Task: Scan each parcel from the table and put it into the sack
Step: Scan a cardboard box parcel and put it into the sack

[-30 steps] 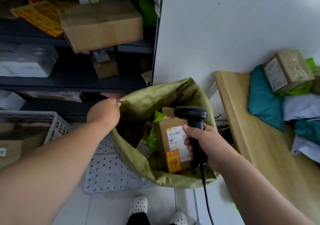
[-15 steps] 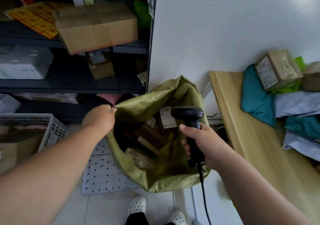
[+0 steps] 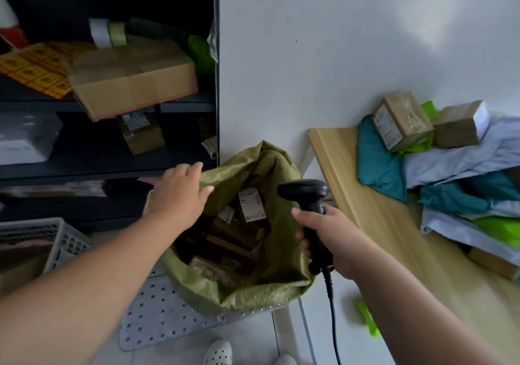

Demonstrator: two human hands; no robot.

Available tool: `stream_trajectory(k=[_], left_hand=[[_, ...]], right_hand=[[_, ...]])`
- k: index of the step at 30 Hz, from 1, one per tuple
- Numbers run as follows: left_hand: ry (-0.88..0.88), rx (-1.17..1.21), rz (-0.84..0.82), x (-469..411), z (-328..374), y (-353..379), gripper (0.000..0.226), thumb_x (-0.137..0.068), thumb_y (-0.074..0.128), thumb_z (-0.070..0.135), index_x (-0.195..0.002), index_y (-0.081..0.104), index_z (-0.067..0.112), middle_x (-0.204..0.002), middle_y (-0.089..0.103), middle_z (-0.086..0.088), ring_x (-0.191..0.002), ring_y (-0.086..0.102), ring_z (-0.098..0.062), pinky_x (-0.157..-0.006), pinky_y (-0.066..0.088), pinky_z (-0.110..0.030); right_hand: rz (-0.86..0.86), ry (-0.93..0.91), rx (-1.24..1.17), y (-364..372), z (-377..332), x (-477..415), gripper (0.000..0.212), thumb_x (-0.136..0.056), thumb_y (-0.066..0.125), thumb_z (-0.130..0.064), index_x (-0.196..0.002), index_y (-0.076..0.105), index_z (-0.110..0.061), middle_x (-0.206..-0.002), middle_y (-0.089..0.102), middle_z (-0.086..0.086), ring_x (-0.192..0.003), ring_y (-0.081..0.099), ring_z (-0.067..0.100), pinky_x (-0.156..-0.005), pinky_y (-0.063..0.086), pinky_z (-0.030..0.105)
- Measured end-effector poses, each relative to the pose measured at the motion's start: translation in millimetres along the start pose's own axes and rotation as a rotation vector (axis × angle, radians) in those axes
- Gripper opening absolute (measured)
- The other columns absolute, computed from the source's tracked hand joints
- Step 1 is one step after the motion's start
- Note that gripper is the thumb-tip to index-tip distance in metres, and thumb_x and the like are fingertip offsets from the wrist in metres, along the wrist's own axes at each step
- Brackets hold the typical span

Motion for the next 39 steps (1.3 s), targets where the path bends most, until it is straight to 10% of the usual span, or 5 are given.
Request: stream_trajectory(k=[11,22,33,39], left_hand=[[0.399,0.064,-0.045,-40,155,-29,0.068,-0.093,0.044,0.054,-0.149,0.024,0.02,-0.15,0.033,-0.004,-0.136,0.032,-0.025,-0.111,0.027,-0.039],[0.344,0.256,-0.217,-117,338,-5,0.08,-0.09,0.049,0.057,-0.151,0.016,0.017,-0.152,0.028,-0.01,-0.137,0.032,-0.029,-0.107,0.033,-0.041],[0.816,-0.53,-0.046,-252,505,32,0.097,-0.084,0.051,0.004,-0.15,-0.018,0.026,-0.159,-0.019,-0.005,-0.146,-0.016,-0.03,-0.117,0.004,-0.048],[1.054,-0.821,-0.103,-289,548,77,0.086,-0.09,0.044,0.012,-0.151,-0.016,0.027,-0.159,-0.019,-0.003,-0.145,-0.018,-0.028,-0.116,-0.001,-0.052]], right_hand=[[0.204,-0.115,-0.153,-92,-28,35,0.022,-0.09,0.07,-0.021,-0.09,0.051,-0.01,-0.057,0.057,0.007,-0.044,0.05,0.018,-0.044,0.043,0.028],[0.384,-0.208,-0.265,-242,-56,-8,0.021,-0.091,0.069,-0.023,-0.087,0.051,-0.011,-0.055,0.057,0.004,-0.045,0.05,0.016,-0.045,0.044,0.028],[0.426,-0.217,-0.455,-339,-64,-84,0.023,-0.089,0.071,-0.026,-0.098,0.057,-0.009,-0.061,0.06,0.006,-0.05,0.053,0.018,-0.048,0.046,0.03],[0.426,-0.193,-0.535,-361,-49,-107,0.022,-0.09,0.07,-0.025,-0.097,0.058,-0.009,-0.062,0.06,0.007,-0.051,0.053,0.019,-0.049,0.045,0.032]])
Point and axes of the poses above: each hand's wrist, its own x-axis away from the middle knuckle, its own y-axis out of the palm, z = x × y, the point moved 2 cm from there along -x, towards the middle knuckle
